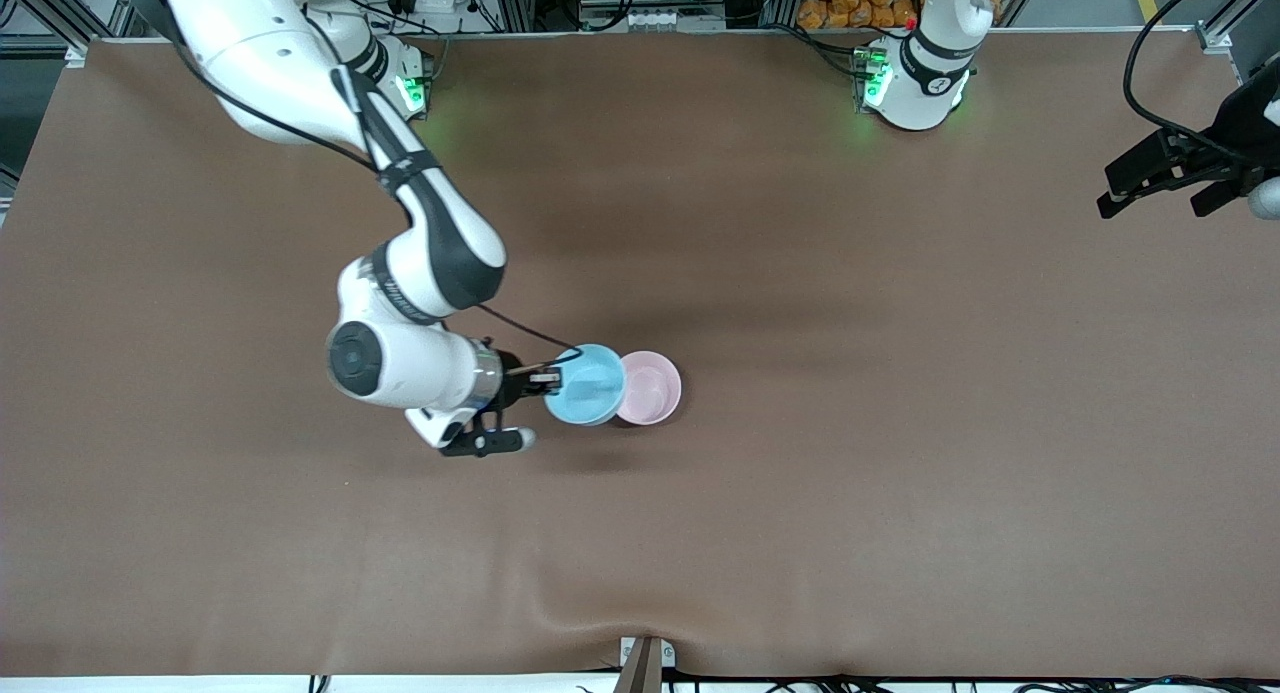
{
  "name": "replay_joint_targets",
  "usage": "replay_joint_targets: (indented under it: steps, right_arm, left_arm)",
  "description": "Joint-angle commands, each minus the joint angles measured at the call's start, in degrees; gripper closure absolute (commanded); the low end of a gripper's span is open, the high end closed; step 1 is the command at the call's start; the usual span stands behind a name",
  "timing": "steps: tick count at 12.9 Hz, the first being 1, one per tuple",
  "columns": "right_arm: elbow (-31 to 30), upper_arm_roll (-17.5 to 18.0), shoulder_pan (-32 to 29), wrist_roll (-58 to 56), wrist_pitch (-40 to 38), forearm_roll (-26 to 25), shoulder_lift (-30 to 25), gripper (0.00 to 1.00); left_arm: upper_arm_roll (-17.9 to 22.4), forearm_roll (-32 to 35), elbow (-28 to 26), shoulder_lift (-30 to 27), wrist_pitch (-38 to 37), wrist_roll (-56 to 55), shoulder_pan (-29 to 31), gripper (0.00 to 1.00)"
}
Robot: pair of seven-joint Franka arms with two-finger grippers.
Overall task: Stack pink and blue bowls on white bowl
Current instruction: 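Carry the blue bowl with the right gripper onto the pink bowl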
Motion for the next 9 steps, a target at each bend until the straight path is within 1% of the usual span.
replay_joint_targets:
  steps: [1, 2, 4, 6, 9]
  right_arm:
    - [2.4, -0.5, 4.0, 9.5, 1.4, 0.6, 2.4, 1.00]
    - [2.4, -0.6, 6.1, 13.2, 3.5, 0.1, 3.1, 1.00]
    - [2.4, -0.7, 8.1, 17.2, 5.5, -1.3, 4.6, 1.00]
    - [2.5, -0.7, 8.9, 17.9, 7.0, -1.5, 5.7, 1.00]
    - [2.5, -2.2, 8.6, 17.7, 6.7, -2.3, 5.6, 1.00]
  left_arm:
    - [-0.1, 1.2, 0.3, -0.4, 0.1, 0.1, -0.3, 0.00]
    - [-0.1, 1.2, 0.5, -0.4, 0.1, 0.3, -0.2, 0.00]
    - [-0.1, 1.1, 0.5, -0.4, 0.1, 0.5, -0.1, 0.00]
    - [-0.1, 1.0, 0.5, -0.4, 0.1, 0.2, -0.2, 0.00]
    - [-0.1, 0.9, 0.5, -0.4, 0.1, 0.4, -0.2, 0.00]
